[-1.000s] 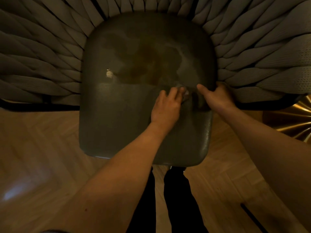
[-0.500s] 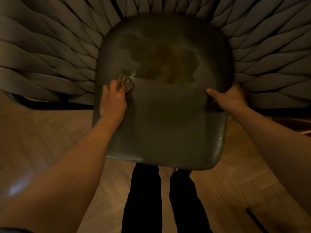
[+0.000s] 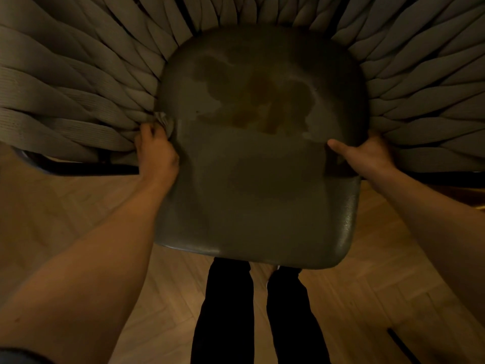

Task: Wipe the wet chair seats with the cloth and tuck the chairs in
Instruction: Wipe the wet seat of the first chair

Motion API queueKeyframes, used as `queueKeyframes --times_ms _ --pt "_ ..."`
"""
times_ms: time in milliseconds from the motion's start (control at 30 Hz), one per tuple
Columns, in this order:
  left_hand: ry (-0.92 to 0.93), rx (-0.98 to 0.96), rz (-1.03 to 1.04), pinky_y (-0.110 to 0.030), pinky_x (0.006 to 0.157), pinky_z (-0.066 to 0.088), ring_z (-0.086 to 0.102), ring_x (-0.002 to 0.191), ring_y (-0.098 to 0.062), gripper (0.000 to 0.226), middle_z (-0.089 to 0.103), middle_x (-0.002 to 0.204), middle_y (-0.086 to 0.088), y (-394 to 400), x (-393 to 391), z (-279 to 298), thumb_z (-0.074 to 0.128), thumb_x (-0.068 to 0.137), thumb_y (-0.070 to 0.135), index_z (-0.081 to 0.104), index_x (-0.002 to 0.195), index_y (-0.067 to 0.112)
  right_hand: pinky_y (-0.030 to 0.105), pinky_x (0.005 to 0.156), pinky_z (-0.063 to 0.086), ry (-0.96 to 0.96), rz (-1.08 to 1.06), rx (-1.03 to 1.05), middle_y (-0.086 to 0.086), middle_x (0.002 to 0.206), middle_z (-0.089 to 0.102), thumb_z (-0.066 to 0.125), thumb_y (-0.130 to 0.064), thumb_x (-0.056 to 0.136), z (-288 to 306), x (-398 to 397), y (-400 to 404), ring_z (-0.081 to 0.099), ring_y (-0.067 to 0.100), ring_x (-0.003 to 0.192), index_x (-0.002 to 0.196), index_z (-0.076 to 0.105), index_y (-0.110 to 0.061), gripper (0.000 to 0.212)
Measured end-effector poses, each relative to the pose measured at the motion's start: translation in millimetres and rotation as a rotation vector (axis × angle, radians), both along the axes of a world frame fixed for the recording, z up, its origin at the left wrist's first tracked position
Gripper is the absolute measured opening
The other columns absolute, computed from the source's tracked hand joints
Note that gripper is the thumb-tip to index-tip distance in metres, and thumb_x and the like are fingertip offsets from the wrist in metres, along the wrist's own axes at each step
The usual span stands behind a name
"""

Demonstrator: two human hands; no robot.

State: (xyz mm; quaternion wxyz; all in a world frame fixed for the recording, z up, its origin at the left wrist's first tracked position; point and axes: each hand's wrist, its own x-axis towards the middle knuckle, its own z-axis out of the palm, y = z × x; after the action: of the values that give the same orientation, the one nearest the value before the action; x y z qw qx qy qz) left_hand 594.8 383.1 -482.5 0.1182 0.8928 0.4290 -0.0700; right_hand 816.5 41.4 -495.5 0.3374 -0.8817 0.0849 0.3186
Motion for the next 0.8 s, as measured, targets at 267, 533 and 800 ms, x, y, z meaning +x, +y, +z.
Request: queueKeyframes --times_ms 267,533,800 --pt "-0.09 -0.106 -0.157 -0.045 0.099 0.038 0.042 0.111 -0.04 0.044 0.042 0.134 -0.021 -52.2 32.6 -0.7 0.04 0.093 0.006 0.045 0.137 0.0 0.05 0.116 0.039 0.098 -0.14 0.041 0.005 0.151 0.053 0.028 -0.101 0.064 18.5 6.6 0.4 0.05 0.031 0.138 0.147 0.052 -0.025 0.116" --pt "-0.053 -0.136 -0.315 -0.042 0.104 0.038 0.039 0.115 -0.037 0.061 0.031 0.147 -0.016 -140.0 77.4 -5.5 0.039 0.094 0.004 0.022 0.152 0.004 0.042 0.123 0.029 0.08 -0.242 0.183 -0.017 0.16 0.04 0.033 -0.111 0.051 -8.6 17.2 -18.6 0.037 0.012 0.148 0.154 0.039 -0.043 0.124" --pt "-0.185 -0.138 -0.536 -0.027 0.088 0.044 0.053 0.098 -0.024 0.052 0.057 0.132 -0.009 -230.8 125.6 10.8 0.038 0.084 0.009 0.056 0.133 0.001 0.043 0.125 0.025 0.072 -0.245 0.27 -0.017 0.162 0.036 0.033 -0.109 0.057 -34.8 22.1 -29.0 0.033 0.008 0.15 0.155 0.038 -0.042 0.119"
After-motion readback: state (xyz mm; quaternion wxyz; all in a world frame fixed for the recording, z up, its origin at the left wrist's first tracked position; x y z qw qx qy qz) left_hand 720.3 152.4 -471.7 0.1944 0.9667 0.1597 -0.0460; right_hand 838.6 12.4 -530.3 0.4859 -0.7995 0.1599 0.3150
